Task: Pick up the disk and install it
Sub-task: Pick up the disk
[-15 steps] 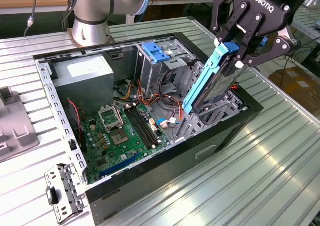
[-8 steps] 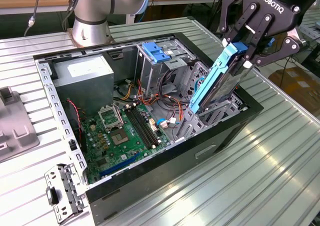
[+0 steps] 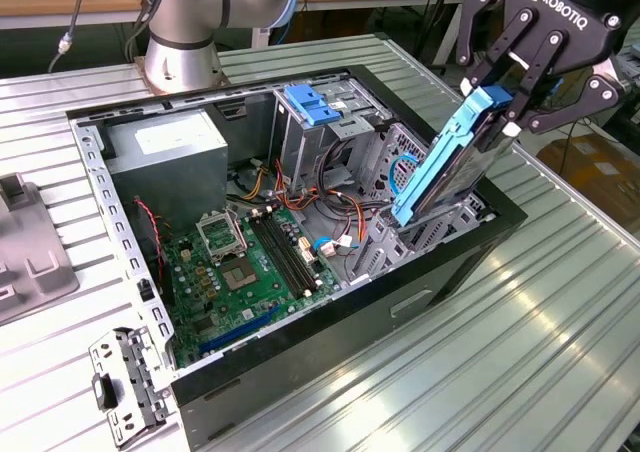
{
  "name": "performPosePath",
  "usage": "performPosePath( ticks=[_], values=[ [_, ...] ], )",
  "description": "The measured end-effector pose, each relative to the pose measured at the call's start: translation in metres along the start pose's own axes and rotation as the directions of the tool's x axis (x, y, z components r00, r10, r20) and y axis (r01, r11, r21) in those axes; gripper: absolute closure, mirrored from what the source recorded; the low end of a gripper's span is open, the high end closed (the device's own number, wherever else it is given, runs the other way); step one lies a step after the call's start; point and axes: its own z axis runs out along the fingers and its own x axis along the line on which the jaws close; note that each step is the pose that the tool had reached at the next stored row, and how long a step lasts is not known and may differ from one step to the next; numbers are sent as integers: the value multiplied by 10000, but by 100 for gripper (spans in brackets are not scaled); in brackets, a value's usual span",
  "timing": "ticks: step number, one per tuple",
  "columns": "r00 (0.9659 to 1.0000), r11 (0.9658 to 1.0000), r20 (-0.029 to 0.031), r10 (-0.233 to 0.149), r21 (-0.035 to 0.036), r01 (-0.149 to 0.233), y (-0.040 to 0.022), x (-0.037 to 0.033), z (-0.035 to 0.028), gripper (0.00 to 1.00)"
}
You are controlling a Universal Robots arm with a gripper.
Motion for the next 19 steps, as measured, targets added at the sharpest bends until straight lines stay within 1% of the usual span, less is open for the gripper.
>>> performPosePath(
  ticks=[4, 10, 15, 17, 19],
  values=[
    [10000, 10000, 0, 2, -20, -2, -113, 28, -2, 63],
    [10000, 10000, 3, 4, -41, -4, -249, 47, -2, 63],
    [10000, 10000, 9, 6, -57, -5, -342, 66, -3, 63],
    [10000, 10000, 11, 6, -67, -6, -400, 77, -3, 63],
    [10000, 10000, 12, 7, -72, -7, -434, 84, -4, 63]
  ],
)
